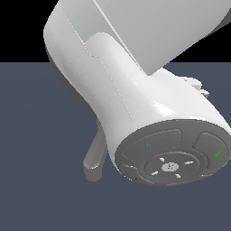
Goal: Turn on the faucet by rotating a designated handle.
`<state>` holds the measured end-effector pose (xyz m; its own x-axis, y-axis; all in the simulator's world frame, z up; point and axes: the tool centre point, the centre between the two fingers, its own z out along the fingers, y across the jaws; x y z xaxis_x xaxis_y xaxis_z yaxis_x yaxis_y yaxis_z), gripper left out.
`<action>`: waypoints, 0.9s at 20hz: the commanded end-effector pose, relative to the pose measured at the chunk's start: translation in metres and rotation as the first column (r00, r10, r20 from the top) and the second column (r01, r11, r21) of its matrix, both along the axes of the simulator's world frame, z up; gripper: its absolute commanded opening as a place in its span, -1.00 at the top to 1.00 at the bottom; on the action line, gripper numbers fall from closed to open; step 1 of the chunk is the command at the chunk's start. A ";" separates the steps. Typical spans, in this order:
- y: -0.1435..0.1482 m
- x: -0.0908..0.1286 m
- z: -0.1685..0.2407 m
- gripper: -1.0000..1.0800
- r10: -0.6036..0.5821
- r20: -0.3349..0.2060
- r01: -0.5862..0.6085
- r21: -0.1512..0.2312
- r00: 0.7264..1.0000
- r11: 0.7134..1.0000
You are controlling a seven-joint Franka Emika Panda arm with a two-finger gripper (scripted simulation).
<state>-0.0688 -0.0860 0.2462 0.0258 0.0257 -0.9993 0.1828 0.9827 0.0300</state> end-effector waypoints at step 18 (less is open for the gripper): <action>-0.013 -0.001 -0.042 1.00 0.023 -0.022 -0.023 -0.015 0.999 1.000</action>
